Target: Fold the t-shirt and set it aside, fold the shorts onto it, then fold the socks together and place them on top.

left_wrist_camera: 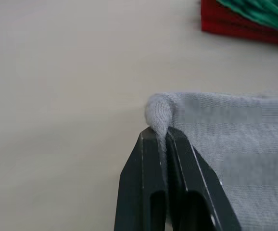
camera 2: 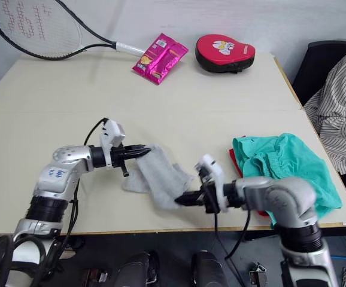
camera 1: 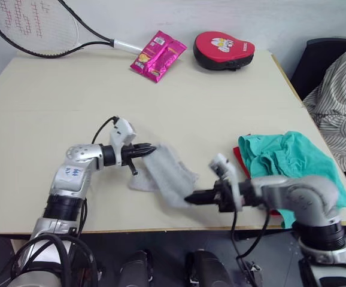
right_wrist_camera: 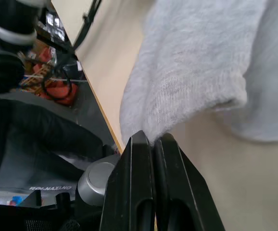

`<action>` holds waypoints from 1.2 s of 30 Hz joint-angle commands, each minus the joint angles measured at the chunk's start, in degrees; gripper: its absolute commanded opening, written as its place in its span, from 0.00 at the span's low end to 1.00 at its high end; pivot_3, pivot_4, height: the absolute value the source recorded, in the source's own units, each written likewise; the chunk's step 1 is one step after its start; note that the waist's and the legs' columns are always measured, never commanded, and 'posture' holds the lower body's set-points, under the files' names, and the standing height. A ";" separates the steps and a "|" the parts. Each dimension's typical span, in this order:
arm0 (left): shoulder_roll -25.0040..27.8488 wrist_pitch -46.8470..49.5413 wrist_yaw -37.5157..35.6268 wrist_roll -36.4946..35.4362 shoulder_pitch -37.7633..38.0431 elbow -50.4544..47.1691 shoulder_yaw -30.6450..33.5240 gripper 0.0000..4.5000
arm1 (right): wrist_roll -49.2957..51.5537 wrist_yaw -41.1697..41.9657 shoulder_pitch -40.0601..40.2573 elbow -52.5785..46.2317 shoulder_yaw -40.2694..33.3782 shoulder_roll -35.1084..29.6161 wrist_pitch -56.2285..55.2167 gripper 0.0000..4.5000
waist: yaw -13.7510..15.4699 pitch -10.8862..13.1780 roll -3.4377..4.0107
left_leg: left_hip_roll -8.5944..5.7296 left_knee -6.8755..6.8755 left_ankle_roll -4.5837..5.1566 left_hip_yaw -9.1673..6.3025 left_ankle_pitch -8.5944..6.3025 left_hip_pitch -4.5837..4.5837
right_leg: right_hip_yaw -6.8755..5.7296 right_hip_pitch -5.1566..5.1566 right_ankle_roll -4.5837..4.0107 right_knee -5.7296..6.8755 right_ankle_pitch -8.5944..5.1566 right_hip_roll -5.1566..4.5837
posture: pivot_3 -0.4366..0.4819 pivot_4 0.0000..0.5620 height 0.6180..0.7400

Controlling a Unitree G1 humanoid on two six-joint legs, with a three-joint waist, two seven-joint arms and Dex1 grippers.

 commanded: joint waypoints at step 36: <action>-13.50 2.44 30.89 -1.02 34.48 -36.09 4.48 0.00 | -24.27 30.78 -19.84 31.37 21.66 -6.25 -21.56 0.00 | 0.17 0.02 0.02 | 0.00 -0.03 0.02 0.09 -0.10 0.00 | 0.05 0.00 0.01 -0.16 0.02 -0.05 | 0.48 0.27 1.00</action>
